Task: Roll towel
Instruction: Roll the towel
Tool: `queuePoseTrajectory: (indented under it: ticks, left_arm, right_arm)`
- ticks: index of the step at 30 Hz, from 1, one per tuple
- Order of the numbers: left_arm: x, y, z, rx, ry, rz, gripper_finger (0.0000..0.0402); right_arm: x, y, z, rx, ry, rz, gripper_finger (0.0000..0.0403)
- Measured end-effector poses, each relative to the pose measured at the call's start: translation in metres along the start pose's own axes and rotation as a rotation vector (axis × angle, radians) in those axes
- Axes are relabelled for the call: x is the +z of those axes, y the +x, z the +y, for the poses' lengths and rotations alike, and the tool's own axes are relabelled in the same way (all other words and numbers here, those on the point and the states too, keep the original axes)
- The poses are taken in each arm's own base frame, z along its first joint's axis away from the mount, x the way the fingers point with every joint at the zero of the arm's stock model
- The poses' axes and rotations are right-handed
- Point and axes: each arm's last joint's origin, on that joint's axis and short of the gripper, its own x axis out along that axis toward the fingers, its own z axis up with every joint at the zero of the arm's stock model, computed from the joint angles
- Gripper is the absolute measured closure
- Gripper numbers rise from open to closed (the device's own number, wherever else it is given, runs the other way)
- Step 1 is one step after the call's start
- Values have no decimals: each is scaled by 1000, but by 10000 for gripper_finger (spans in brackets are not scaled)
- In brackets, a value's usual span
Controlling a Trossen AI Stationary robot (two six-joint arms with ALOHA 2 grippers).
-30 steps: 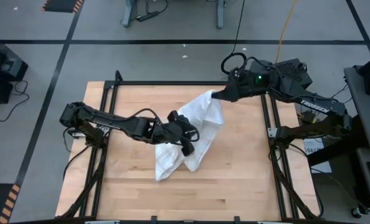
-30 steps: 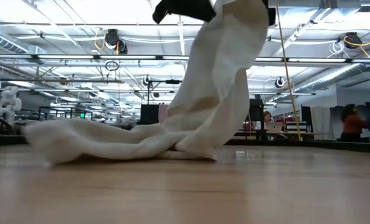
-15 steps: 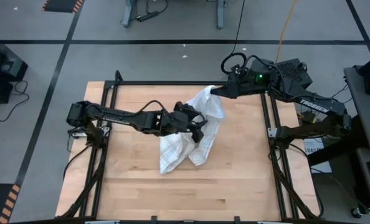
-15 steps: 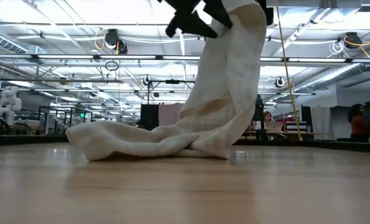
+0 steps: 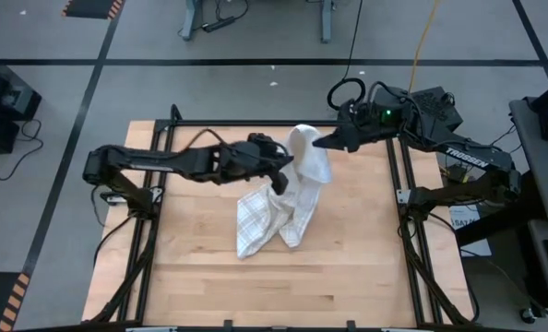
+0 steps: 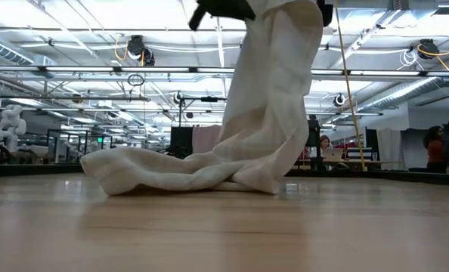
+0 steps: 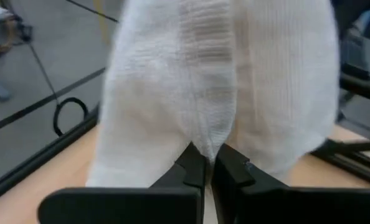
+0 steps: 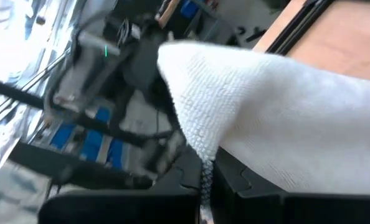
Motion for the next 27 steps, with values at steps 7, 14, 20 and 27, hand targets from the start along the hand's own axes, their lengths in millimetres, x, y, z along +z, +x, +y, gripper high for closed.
queuePoseTrajectory:
  ticks: [7, 14, 20, 27]
  left_arm:
    - [26, -49, 12, -308, 16, 25, 390]
    - [46, -81, 18, -673, -42, 16, 390]
    - [39, -79, 19, -758, -14, 102, 390]
    - [4, -48, 20, -685, 71, 365, 391]
  right_arm:
    - [-4, 0, 1, 61, -20, 100, 399]
    - [-11, 2, 1, 82, -80, 171, 398]
    - [-18, 6, 4, 68, -128, 182, 397]
    - [-46, 16, -6, -228, -193, 247, 357]
